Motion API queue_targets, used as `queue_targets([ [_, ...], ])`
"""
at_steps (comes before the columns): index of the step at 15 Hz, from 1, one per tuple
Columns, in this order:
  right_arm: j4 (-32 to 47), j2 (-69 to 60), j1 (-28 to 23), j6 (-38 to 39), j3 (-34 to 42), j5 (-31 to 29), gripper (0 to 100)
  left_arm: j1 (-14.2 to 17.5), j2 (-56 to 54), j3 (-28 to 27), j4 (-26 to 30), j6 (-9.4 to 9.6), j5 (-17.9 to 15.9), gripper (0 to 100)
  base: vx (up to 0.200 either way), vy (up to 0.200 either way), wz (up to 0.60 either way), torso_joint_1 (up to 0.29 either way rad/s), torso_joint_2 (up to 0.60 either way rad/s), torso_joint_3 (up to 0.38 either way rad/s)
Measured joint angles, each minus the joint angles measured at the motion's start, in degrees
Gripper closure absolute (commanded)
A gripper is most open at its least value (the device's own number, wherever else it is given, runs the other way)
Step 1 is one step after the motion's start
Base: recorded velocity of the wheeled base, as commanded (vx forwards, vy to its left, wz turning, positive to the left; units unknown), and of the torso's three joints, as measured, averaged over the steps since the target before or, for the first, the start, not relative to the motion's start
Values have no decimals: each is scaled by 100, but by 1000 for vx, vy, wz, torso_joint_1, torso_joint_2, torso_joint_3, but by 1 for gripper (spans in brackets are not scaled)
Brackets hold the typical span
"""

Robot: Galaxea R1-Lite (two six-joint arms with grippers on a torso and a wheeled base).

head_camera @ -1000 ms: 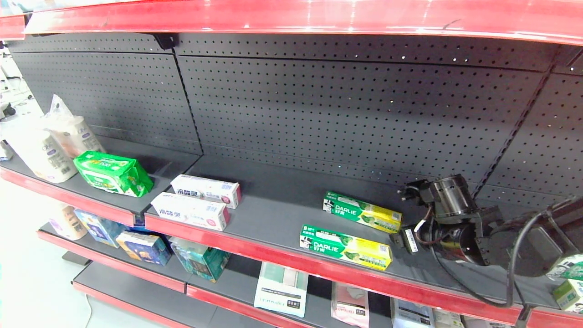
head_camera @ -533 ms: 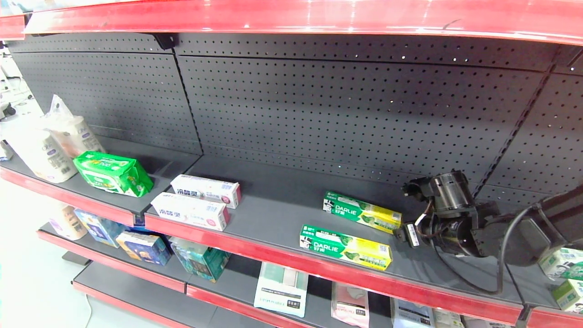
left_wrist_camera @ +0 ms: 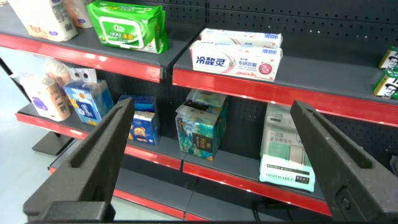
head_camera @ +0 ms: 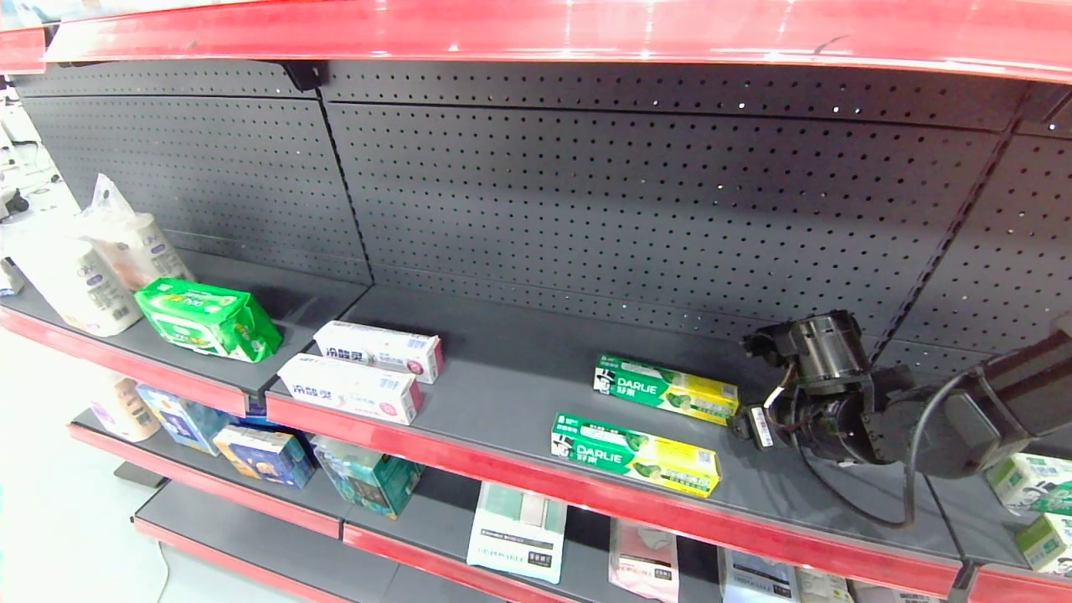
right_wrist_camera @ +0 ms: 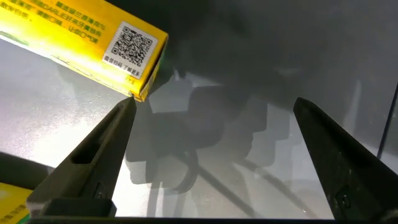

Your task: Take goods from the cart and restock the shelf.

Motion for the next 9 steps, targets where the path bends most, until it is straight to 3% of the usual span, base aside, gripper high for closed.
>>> queue_targets([
  [9, 0, 56, -32, -89, -102, 0, 0, 2, 0, 0, 0, 2, 0, 0, 0, 0, 0, 0, 0, 0],
])
